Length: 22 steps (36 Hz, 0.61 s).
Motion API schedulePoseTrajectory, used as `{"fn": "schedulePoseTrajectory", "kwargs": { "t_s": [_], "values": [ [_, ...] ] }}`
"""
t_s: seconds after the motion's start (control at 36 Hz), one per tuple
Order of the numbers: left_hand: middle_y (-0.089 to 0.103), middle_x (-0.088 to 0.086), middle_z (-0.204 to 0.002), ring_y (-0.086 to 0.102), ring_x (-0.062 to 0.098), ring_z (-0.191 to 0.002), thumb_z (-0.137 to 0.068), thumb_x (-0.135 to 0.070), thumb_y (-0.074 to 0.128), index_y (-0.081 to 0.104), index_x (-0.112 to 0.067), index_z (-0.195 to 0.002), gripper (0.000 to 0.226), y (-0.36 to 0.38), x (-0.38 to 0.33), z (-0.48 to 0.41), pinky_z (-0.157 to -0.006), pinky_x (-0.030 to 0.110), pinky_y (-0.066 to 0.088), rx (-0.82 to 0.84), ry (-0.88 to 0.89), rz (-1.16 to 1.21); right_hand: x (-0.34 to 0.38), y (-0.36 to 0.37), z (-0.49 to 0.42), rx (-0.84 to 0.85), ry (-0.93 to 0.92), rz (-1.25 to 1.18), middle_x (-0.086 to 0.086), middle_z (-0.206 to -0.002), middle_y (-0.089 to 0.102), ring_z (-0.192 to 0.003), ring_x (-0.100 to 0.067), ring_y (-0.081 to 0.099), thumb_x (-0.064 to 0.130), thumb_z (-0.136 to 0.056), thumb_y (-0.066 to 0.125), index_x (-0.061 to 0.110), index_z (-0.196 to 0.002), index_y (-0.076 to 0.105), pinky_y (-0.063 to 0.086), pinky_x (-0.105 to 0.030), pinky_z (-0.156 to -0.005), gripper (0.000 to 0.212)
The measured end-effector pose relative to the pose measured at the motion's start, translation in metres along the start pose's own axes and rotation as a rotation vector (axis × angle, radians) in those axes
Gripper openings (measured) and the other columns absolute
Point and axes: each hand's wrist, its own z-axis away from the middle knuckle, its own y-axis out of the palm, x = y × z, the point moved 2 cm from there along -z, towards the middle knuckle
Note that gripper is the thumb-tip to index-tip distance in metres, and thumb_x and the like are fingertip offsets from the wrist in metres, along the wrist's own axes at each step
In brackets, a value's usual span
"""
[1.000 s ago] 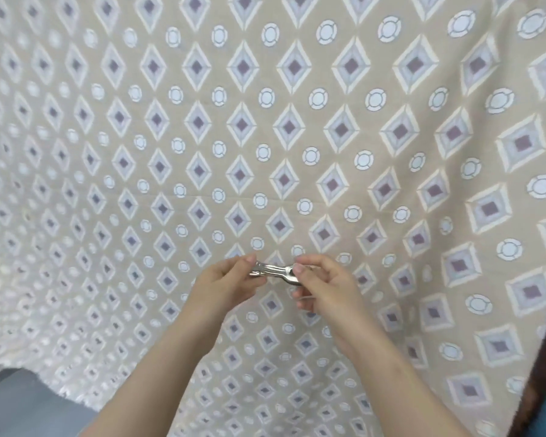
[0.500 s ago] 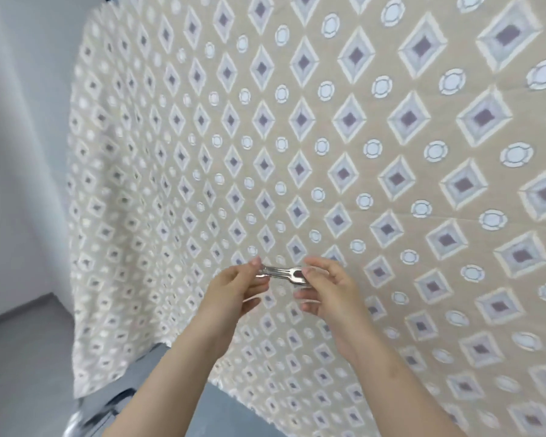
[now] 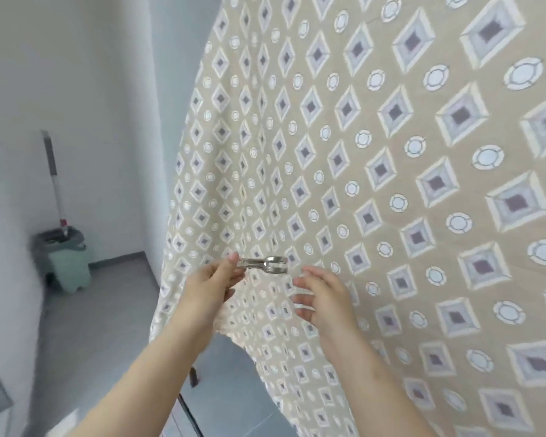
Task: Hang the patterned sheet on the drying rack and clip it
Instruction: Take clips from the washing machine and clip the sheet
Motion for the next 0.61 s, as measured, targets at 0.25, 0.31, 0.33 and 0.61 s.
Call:
{"fn": "schedulePoseTrajectory", "kwargs": {
  "t_s": [0.25, 0.31, 0.33, 0.61],
  "values": [
    [0.068, 0.003, -0.101, 0.062, 0.011, -0.099, -0.089, -0.036, 0.055, 0.062, -0.010, -0.103, 0.030, -0.104, -0.018, -0.124, -0.086, 0.027, 0.043, -0.086, 0.048, -0.003, -0.023, 0.100, -0.079, -0.018, 0.000, -0.011, -0.004, -0.077, 0.062, -0.056, -0.014, 0.053, 0.009, -0.092, 0.052, 0.015, -0.085, 0.061, 0.043, -0.022, -0.052, 0.013],
    [0.068, 0.003, -0.100, 0.063, 0.010, -0.098, -0.088, -0.035, 0.056, 0.061, -0.012, -0.099, 0.026, -0.128, -0.021, -0.155, -0.084, 0.027, 0.044, -0.070, 0.041, 0.005, -0.033, 0.135, -0.099, -0.035, 0.017, -0.055, -0.003, -0.073, 0.062, -0.055, -0.014, 0.053, 0.009, -0.091, 0.053, 0.015, -0.083, 0.061, 0.042, -0.023, -0.052, 0.013],
    [0.068, 0.003, -0.099, 0.063, 0.010, -0.098, -0.088, -0.035, 0.056, 0.062, -0.013, -0.096, 0.025, -0.139, -0.023, -0.171, -0.082, 0.026, 0.045, -0.060, 0.033, -0.002, -0.038, 0.155, -0.108, -0.037, 0.031, -0.078, -0.003, -0.072, 0.062, -0.054, -0.015, 0.053, 0.009, -0.091, 0.054, 0.014, -0.082, 0.061, 0.042, -0.023, -0.052, 0.013],
    [0.066, 0.003, -0.097, 0.064, 0.010, -0.092, -0.089, -0.034, 0.056, 0.059, -0.014, -0.091, 0.021, -0.225, -0.053, -0.312, -0.085, 0.029, 0.047, -0.033, -0.019, -0.046, -0.051, 0.302, -0.206, -0.109, 0.044, -0.118, -0.003, -0.073, 0.060, -0.055, -0.014, 0.052, 0.009, -0.092, 0.054, 0.014, -0.080, 0.060, 0.042, -0.023, -0.054, 0.014]
  ]
}}
